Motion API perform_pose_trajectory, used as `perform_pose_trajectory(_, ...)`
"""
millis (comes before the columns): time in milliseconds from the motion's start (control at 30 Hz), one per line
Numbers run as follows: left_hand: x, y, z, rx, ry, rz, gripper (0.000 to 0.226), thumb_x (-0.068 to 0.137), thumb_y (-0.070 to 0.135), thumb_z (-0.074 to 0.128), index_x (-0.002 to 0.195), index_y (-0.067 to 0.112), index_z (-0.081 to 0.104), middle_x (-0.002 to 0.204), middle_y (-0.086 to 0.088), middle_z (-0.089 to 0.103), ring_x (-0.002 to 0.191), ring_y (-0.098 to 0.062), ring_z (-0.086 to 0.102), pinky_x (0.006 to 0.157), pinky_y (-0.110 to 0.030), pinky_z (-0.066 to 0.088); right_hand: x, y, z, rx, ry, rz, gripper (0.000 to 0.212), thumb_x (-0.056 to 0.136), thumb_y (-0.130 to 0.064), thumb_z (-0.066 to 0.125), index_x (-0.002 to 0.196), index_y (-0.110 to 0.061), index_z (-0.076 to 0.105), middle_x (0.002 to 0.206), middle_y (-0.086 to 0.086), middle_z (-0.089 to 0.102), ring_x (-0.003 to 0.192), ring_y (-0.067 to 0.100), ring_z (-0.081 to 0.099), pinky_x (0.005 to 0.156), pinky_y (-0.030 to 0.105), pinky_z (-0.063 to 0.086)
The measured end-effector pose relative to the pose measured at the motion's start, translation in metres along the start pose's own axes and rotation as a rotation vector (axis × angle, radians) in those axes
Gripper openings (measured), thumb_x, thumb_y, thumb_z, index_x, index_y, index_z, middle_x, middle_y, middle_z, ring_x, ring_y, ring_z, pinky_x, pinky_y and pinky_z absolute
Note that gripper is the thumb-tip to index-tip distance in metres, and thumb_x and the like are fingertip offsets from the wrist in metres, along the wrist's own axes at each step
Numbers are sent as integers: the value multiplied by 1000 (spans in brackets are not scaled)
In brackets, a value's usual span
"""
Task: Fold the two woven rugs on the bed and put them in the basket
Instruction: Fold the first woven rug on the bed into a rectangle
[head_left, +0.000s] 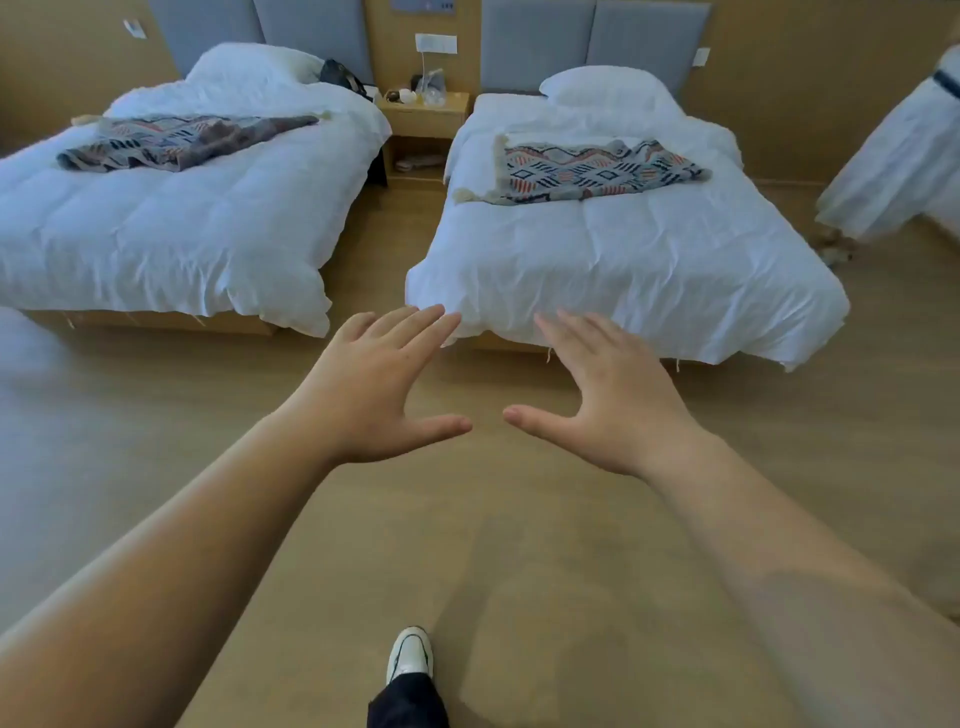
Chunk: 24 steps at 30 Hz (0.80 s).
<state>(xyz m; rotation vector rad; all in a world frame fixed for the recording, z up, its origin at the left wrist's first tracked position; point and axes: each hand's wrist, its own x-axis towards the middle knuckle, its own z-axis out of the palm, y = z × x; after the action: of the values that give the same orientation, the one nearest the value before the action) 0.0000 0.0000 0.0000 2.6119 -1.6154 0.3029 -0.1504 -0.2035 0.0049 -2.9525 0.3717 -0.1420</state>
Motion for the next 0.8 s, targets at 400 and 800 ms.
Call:
perform_pose_trajectory(400, 253, -142, 73, -149, -53, 94, 102, 77, 88, 35, 158, 28, 17, 161, 6, 29, 149, -18, 26, 121, -46, 22, 242, 80, 13, 57, 1, 174, 104, 71, -92, 22, 157, -37, 6, 165, -11, 9, 152, 13, 4, 121, 34, 6)
perform_pose_trajectory(800, 583, -211, 185, -131, -245, 56, 100, 79, 88, 35, 158, 32, 8, 163, 8, 23, 150, -14, 23, 122, -44, 19, 523, 325, 43, 176, -208, 227, 102, 75, -88, 34, 157, -38, 1, 166, -8, 4, 153, 17, 0, 123, 41, 7)
